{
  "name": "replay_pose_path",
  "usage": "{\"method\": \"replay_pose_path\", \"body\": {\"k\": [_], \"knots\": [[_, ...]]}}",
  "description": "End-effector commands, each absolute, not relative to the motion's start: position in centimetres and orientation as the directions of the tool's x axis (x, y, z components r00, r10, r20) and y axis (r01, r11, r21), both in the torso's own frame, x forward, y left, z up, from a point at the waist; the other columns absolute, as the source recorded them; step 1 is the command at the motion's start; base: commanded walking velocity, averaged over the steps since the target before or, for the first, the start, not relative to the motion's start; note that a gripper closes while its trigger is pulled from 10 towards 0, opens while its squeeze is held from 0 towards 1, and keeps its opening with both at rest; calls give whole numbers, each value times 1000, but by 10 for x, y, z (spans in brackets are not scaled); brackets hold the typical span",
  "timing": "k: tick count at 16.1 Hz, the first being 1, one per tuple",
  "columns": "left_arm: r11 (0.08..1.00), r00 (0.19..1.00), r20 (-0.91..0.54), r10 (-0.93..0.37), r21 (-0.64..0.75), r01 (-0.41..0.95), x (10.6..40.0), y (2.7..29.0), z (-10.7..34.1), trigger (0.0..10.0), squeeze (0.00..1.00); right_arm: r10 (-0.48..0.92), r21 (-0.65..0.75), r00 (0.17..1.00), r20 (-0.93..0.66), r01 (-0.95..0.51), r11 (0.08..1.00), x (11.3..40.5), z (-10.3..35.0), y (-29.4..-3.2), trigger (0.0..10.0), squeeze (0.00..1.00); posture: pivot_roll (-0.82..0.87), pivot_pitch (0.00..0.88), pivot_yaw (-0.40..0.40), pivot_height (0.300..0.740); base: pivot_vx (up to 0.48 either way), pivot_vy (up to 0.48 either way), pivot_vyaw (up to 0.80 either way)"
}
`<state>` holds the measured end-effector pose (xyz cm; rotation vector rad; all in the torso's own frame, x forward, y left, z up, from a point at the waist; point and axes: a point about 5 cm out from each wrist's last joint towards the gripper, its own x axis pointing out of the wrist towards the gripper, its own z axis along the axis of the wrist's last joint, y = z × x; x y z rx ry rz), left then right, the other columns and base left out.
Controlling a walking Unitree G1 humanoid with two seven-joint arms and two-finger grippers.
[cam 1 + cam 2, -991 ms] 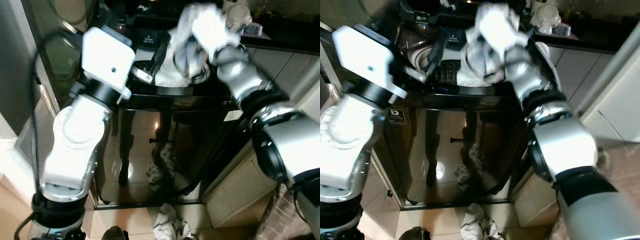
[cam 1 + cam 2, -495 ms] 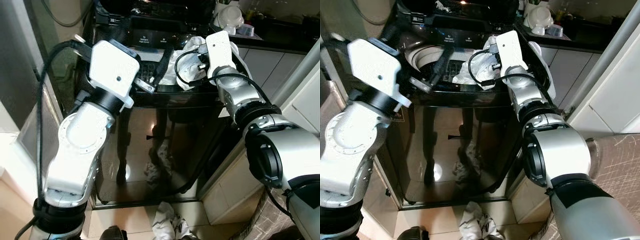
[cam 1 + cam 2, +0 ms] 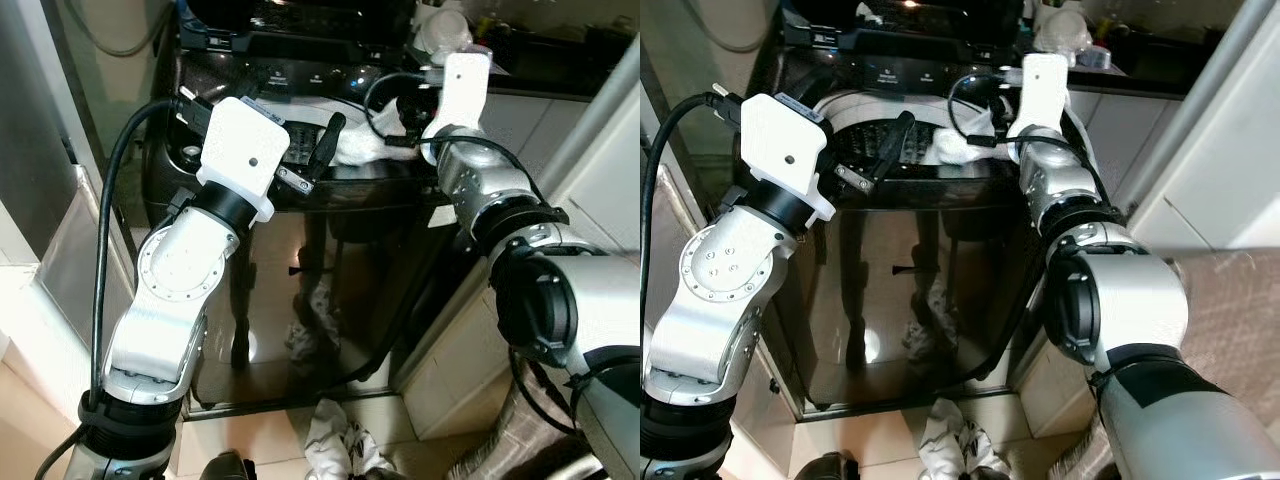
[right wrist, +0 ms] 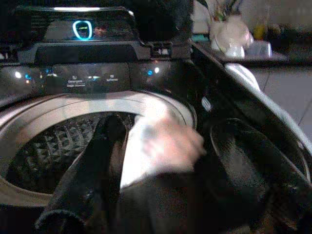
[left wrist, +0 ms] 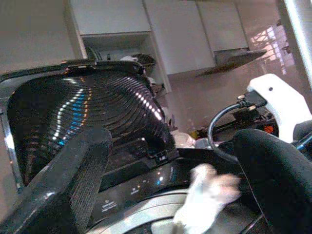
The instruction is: Clothes washing
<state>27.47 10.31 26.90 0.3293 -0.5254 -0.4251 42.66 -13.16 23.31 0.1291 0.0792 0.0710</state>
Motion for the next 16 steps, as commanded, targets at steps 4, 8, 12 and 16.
{"method": "replay_pose_path", "body": {"k": [4, 8, 12, 16], "knots": [[867, 802, 392, -449, 409, 286, 279, 102, 265, 10000, 0, 58, -16, 997, 48, -57, 998, 429, 261, -133, 10000, 0, 4, 0, -105, 740, 0, 0, 0], [927, 884, 386, -265, 354, 124, 279, 120, 249, 10000, 0, 49, -202, 840, 540, 73, 977, 402, 287, -135, 10000, 0, 12, 0, -132, 740, 0, 0, 0], [938, 934, 295, -200, 334, 95, 282, 127, 215, 10000, 0, -29, -136, 899, 437, 98, 986, 350, 189, -161, 10000, 0, -5, 0, -121, 740, 0, 0, 0], [914, 936, 269, -229, 391, 111, 282, 127, 211, 10000, 0, -97, -108, 964, 248, 127, 986, 318, 127, -188, 10000, 0, -22, 0, -86, 740, 0, 0, 0]]}}
